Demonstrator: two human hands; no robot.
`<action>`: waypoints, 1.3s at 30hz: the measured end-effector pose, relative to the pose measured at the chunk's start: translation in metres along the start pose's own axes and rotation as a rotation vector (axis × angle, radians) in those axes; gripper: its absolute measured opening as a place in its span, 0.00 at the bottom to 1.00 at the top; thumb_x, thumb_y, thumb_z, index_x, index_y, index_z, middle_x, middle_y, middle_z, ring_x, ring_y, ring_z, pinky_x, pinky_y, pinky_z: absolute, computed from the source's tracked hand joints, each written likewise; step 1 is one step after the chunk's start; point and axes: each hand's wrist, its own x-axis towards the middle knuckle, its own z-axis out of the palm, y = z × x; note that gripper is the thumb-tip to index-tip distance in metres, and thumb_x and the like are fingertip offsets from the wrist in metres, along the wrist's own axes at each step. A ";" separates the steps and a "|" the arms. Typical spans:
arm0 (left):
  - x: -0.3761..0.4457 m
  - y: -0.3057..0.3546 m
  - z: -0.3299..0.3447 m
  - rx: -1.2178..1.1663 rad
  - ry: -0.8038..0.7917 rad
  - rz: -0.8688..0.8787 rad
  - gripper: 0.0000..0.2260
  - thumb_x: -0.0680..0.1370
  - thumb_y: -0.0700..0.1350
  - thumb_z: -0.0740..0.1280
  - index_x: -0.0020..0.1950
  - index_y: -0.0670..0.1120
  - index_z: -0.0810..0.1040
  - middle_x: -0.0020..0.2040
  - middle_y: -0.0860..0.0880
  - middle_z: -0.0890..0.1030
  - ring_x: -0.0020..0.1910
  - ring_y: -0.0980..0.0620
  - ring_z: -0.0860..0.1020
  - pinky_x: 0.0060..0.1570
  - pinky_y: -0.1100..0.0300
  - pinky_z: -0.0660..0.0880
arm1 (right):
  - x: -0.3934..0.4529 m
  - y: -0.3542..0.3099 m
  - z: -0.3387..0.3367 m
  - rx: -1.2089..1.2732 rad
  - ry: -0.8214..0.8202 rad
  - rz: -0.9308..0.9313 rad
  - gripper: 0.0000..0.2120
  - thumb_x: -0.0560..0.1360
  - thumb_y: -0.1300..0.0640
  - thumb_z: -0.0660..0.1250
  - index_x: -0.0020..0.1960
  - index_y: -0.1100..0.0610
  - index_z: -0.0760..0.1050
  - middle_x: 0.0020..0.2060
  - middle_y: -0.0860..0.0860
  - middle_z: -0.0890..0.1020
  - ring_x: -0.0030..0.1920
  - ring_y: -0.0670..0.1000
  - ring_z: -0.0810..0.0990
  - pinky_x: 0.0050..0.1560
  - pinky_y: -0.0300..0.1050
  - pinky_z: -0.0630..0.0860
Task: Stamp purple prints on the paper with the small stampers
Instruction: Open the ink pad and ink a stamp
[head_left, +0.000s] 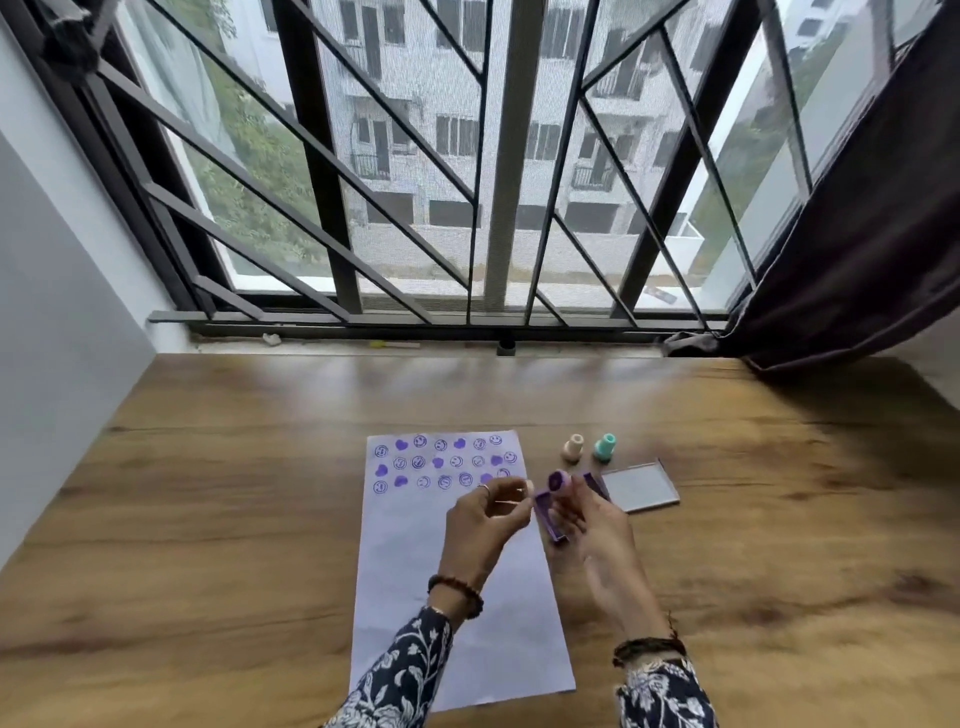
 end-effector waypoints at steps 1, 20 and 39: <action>0.001 -0.002 -0.003 0.017 -0.021 -0.005 0.08 0.70 0.41 0.72 0.39 0.55 0.81 0.38 0.54 0.83 0.35 0.60 0.80 0.46 0.60 0.81 | 0.001 -0.002 -0.002 0.020 0.032 0.004 0.08 0.75 0.59 0.65 0.43 0.62 0.79 0.28 0.50 0.83 0.29 0.44 0.81 0.30 0.31 0.77; 0.038 -0.021 0.007 0.226 -0.180 -0.059 0.04 0.72 0.41 0.69 0.46 0.46 0.78 0.52 0.43 0.82 0.49 0.46 0.82 0.56 0.47 0.77 | 0.004 0.003 -0.016 -1.398 0.138 -0.488 0.05 0.76 0.52 0.64 0.44 0.54 0.74 0.44 0.51 0.79 0.44 0.52 0.78 0.40 0.45 0.73; 0.046 -0.040 0.004 0.216 -0.258 -0.090 0.07 0.72 0.43 0.69 0.49 0.44 0.78 0.49 0.48 0.82 0.44 0.56 0.81 0.47 0.66 0.77 | 0.045 -0.029 0.010 -1.611 -0.026 -0.057 0.05 0.66 0.63 0.70 0.41 0.58 0.81 0.45 0.56 0.85 0.50 0.55 0.81 0.48 0.41 0.74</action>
